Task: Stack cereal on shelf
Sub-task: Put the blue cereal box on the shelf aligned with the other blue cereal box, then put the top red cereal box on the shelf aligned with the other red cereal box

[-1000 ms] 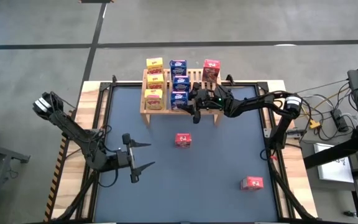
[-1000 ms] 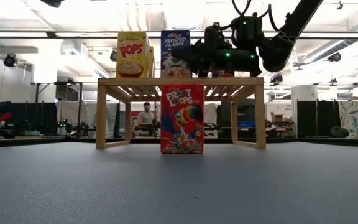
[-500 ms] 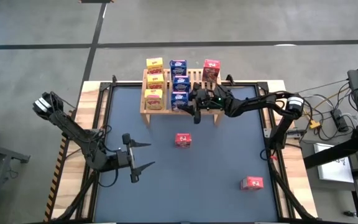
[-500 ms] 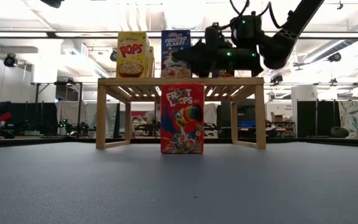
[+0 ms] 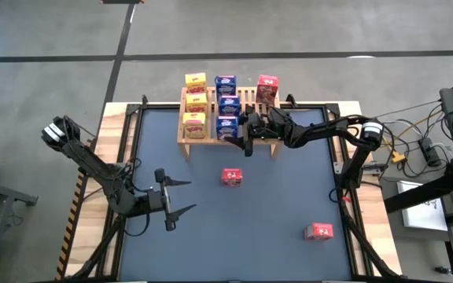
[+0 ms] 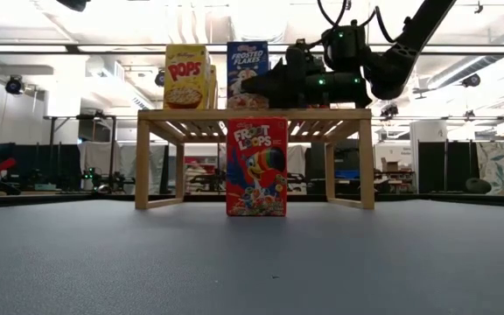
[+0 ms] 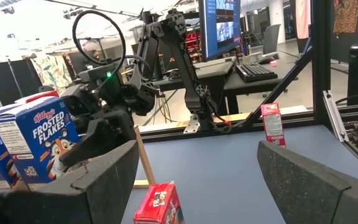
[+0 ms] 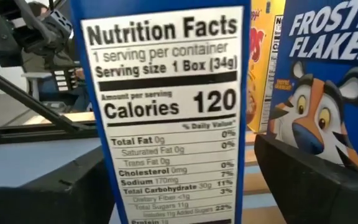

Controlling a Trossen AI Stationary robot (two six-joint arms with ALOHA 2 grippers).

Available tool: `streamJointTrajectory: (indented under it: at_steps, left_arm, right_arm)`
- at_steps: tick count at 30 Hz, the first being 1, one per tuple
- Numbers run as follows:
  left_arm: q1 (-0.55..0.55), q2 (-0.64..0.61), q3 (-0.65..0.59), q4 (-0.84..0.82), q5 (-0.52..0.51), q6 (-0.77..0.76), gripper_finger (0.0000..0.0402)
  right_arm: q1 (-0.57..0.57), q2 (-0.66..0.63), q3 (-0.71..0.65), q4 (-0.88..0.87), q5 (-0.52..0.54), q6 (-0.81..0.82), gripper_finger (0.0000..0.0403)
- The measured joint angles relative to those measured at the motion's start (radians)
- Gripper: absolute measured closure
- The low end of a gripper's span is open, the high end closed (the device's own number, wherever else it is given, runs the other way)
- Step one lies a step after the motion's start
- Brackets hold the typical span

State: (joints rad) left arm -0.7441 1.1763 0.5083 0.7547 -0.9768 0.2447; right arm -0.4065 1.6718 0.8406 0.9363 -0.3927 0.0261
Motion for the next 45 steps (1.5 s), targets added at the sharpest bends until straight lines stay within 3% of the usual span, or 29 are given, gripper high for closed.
streamJointTrajectory:
  at_steps: [8,34,45]
  left_arm:
    - [0.000,0.000,0.000,-0.002,0.000,-0.003,0.0091]
    - [0.000,0.000,0.000,-0.023,0.000,-0.026,0.0091]
    - [0.000,0.000,-0.025,-0.069,-0.006,-0.105,0.0091]
  right_arm:
    - [0.000,-0.022,0.002,-0.093,-0.003,-0.038,0.0058]
    - [-0.013,-0.372,-0.084,-0.676,0.004,-0.136,0.0058]
    - [0.017,-0.596,-0.206,-0.701,0.000,-0.115,0.0058]
